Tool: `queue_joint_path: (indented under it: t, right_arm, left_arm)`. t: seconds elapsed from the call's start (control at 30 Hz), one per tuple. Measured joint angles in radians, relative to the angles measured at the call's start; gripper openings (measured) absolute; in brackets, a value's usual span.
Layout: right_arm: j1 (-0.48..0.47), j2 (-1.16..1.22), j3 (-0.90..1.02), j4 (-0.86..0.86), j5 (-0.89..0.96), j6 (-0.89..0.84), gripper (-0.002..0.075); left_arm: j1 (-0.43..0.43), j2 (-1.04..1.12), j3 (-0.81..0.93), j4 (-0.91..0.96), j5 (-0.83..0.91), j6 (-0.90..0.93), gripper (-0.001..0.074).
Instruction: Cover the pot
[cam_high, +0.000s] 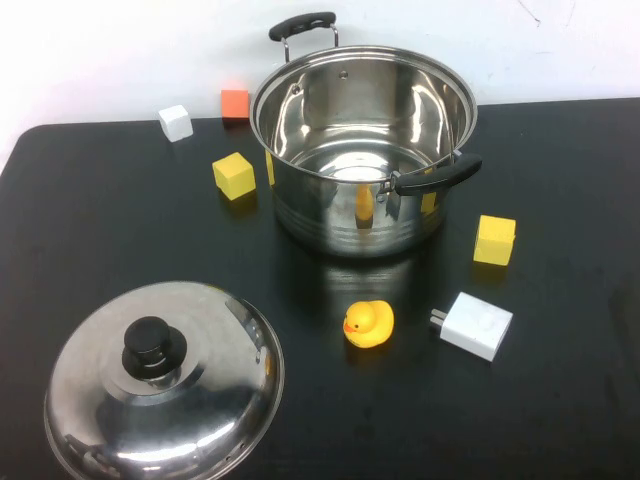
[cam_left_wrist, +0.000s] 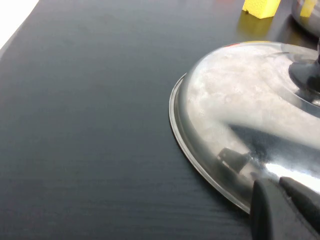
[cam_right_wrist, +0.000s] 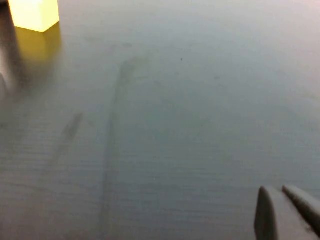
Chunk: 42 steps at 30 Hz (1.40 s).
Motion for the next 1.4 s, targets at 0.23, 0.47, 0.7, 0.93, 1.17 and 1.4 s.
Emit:
queue_joint_path:
  t: [0.23,0.47,0.7,0.93,1.17,1.4]
  right_arm:
    - [0.0,0.0,0.0,0.0,0.0,0.0,-0.0002]
    - [0.0,0.0,0.0,0.0,0.0,0.0,-0.0002]
    - [0.0,0.0,0.0,0.0,0.0,0.0,-0.0002]
    - [0.0,0.0,0.0,0.0,0.0,0.0,-0.0002]
    - [0.0,0.0,0.0,0.0,0.0,0.0,-0.0002]
    - [0.0,0.0,0.0,0.0,0.0,0.0,-0.0002]
  left_arm:
    - [0.0,0.0,0.0,0.0,0.0,0.0,-0.0002]
    - [0.0,0.0,0.0,0.0,0.0,0.002,-0.0002]
    - [0.0,0.0,0.0,0.0,0.0,0.002,-0.0002]
    - [0.0,0.0,0.0,0.0,0.0,0.002,-0.0002]
    - [0.0,0.0,0.002,-0.002,-0.036,0.004,-0.0002]
    - [0.0,0.0,0.003,-0.01,-0.431,0.004,-0.0002]
